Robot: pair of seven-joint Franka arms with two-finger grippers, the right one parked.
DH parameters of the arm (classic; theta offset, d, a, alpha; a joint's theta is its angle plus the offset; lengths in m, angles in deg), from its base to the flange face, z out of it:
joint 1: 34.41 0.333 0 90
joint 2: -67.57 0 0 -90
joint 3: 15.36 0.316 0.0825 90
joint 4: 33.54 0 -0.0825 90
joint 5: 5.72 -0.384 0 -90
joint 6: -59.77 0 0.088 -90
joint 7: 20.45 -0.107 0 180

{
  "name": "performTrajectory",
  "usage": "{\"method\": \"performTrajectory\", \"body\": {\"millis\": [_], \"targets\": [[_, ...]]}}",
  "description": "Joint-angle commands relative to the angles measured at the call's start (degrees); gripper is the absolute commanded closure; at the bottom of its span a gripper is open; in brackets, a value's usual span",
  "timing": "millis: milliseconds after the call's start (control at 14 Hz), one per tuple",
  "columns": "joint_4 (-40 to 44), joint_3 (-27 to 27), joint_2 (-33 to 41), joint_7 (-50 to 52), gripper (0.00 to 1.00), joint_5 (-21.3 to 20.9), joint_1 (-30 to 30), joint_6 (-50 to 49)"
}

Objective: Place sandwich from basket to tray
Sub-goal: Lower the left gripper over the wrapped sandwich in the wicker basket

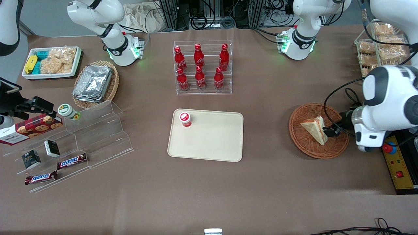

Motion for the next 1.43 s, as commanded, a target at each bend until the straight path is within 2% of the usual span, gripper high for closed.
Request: {"method": "performTrajectory", "body": {"millis": [0,429,1071,1143,1214,1286,1357], "targets": [[-6.4,-0.3,1.7,0.4,0.0,-0.1,0.4,6.1],[-15.2,0.0,1.6,-0.4,0.0,-0.5,0.5,15.8],[-20.4,1.3,-1.0,-3.0,0.01,-1.9,1.7,25.6],[-20.4,1.3,-1.0,-3.0,0.12,-1.9,1.7,25.5],[-20.4,1.3,-1.0,-3.1,0.33,-1.9,1.6,25.5],[-20.1,1.3,-1.1,-3.6,0.48,-1.9,1.5,25.3],[-19.9,1.3,-1.1,-4.4,0.59,-1.9,1.4,25.2]]}}
